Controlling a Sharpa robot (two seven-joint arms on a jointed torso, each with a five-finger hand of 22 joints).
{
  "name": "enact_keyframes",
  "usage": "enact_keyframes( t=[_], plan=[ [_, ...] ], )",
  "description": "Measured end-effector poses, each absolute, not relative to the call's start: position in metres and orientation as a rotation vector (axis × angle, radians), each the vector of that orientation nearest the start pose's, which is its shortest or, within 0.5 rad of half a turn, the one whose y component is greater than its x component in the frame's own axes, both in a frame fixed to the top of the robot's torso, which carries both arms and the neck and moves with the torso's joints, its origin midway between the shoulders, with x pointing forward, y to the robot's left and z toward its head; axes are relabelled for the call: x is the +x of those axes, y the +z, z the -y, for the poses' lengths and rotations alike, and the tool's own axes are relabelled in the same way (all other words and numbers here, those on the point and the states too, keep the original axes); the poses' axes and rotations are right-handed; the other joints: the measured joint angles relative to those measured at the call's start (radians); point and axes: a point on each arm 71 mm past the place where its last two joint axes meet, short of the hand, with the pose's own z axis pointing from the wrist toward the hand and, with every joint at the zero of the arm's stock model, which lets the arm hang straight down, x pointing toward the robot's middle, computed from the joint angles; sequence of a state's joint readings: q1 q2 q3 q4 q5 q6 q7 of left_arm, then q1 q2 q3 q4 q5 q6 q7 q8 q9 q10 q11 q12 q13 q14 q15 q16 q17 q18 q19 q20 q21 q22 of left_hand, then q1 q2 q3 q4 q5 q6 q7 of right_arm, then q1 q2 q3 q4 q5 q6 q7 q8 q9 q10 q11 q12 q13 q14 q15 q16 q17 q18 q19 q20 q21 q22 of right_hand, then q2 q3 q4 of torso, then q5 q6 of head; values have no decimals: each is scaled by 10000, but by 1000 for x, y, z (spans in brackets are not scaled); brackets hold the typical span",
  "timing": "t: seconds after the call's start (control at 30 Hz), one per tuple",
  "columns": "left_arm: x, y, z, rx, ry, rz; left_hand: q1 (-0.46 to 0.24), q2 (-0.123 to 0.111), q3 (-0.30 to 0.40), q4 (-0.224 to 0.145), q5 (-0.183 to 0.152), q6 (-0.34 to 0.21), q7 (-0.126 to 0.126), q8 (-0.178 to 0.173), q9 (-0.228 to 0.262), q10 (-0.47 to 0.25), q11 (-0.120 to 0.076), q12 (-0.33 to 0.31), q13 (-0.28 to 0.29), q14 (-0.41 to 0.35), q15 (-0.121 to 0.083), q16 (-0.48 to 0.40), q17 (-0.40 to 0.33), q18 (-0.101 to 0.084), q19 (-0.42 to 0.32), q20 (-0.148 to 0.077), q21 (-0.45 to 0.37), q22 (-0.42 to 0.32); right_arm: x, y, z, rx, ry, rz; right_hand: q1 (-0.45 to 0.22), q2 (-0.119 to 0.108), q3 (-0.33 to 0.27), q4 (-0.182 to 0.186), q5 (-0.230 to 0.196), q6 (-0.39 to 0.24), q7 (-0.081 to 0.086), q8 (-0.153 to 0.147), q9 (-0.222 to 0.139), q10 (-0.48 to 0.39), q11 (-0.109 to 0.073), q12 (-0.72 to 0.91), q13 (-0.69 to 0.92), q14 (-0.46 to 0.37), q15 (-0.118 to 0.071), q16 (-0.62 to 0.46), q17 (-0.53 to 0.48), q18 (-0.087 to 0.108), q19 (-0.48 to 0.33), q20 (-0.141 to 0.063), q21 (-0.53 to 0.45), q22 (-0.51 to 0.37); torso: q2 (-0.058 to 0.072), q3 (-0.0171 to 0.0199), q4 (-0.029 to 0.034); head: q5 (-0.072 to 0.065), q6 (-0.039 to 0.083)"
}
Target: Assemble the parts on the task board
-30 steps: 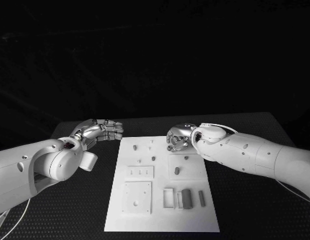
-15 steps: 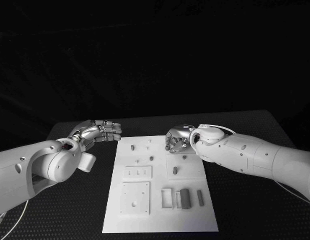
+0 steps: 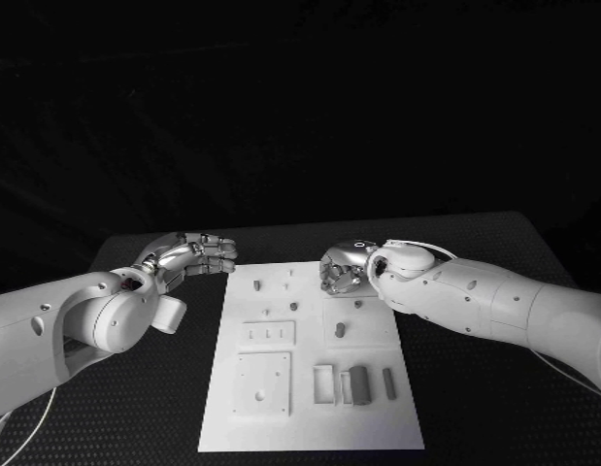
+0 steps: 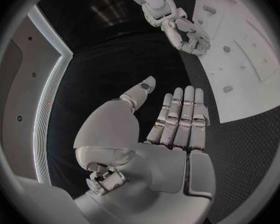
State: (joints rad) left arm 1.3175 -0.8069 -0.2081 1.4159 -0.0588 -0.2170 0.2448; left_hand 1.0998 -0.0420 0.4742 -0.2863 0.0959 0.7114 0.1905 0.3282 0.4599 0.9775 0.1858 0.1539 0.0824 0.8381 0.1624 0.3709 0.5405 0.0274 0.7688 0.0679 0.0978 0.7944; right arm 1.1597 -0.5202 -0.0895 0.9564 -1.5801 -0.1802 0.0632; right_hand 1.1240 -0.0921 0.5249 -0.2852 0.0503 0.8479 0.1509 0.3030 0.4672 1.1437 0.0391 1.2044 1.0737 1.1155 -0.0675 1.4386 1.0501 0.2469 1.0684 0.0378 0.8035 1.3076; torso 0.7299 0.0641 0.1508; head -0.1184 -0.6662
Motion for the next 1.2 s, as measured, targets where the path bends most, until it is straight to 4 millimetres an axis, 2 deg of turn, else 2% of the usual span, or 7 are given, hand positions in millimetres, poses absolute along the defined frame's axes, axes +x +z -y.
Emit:
enact_keyframes(
  t=[0.5,0.63,0.8,1.0,1.2],
  plan=[
    [508,-196,-222,-10483,-13803,-16708,0,0,0,0,0,-3,3,0,-9,0,0,0,-8,0,0,0,9,-46,-1,1,-40,-9,554,-257,190,-3590,4690,-18051,-52,52,72,-22,0,159,-61,27,12,1,0,0,-26,-53,-18,82,-61,0,-36,-36,87,-1,68,6,-7,-39,-14],
    [508,-196,-222,-10482,-13806,-16712,0,0,0,0,0,-3,4,0,-13,0,0,0,-8,0,0,0,8,-47,-1,1,-40,-9,554,-256,190,-3612,4687,-18012,-52,52,126,-21,0,335,-153,80,53,55,-54,45,-43,-55,-20,135,-102,1,-36,-35,141,-1,79,5,-8,-40,-26],
    [508,-196,-222,-10488,-13800,-16712,0,0,0,0,0,-3,3,0,-17,0,0,-16,-8,0,0,0,8,-48,-1,1,-40,-11,554,-256,188,-3669,4702,-17988,-45,193,163,-58,0,537,-260,199,129,83,-152,45,-74,-62,-112,196,-160,5,-37,-36,195,-1,85,7,-15,-48,-32],
    [508,-196,-223,-10494,-13788,-16707,0,0,0,0,0,-4,3,0,-17,0,0,-41,-12,0,0,0,16,-48,-1,1,-39,-17,553,-256,186,-3727,4724,-17948,-119,363,190,-31,0,826,-547,374,270,111,-287,44,-96,-86,-236,250,-229,11,-75,-71,256,-2,98,10,-18,-49,-23],
    [508,-196,-223,-10503,-13785,-16709,0,0,-28,-28,0,-4,3,0,-17,0,-1,-40,-17,0,0,0,16,-49,-1,1,-39,-17,552,-256,186,-3715,4709,-17880,-149,415,190,-31,-1,880,-602,374,302,125,-305,43,-107,-118,-275,289,-257,11,-75,-71,310,-2,113,10,-19,-46,-17]
  ],
)
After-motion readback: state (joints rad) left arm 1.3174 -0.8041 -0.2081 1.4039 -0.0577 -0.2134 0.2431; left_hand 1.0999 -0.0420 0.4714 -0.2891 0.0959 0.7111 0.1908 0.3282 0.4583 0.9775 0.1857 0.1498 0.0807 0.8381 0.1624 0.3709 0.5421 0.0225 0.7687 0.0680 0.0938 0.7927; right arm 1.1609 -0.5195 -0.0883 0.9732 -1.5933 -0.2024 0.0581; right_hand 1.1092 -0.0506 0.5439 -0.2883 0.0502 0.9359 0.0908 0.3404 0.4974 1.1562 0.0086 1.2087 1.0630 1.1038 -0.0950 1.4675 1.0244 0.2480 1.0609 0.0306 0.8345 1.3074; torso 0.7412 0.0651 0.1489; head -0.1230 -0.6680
